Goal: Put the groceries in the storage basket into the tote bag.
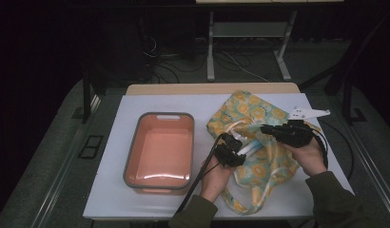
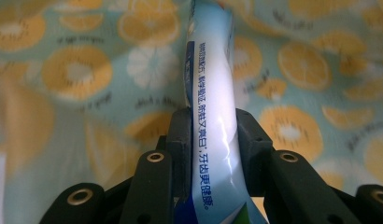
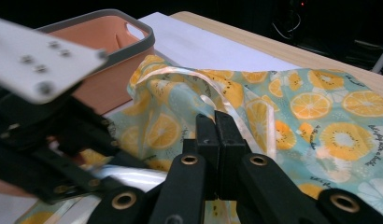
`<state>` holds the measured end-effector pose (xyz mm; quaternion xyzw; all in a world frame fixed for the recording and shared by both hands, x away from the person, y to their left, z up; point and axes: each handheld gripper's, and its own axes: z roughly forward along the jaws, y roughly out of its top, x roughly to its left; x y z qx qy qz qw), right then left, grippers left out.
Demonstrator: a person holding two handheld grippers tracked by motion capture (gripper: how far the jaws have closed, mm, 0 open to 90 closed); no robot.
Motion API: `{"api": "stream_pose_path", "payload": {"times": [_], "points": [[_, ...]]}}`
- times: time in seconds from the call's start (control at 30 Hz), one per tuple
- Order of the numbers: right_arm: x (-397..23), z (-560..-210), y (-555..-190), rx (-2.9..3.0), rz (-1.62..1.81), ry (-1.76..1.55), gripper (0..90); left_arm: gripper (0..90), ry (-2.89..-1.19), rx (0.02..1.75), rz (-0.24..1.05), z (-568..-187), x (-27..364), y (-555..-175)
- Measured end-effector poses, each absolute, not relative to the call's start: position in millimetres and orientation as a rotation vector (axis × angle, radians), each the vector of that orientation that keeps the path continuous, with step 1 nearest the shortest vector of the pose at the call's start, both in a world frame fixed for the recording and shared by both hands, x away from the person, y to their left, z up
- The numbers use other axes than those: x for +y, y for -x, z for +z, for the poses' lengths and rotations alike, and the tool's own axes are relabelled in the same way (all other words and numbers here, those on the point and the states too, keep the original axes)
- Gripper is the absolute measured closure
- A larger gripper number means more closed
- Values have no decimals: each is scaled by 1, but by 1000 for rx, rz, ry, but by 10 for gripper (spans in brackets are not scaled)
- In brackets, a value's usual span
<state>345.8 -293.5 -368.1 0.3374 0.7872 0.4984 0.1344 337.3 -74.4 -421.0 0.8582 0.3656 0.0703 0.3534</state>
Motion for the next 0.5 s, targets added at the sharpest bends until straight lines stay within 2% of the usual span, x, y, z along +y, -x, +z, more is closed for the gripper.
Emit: {"api": "stream_pose_path", "payload": {"times": [0.37,0.47,0.5], "points": [[-296,-368,-346,2276,1451,-981,897,699,-2196,951,185,-430,-114,-373],[-297,-368,-345,2277,1450,-981,897,680,-2191,943,186,-432,-113,-374],[-297,-368,-345,2278,1452,-984,897,643,-2183,931,192,-431,-111,-373]]}}
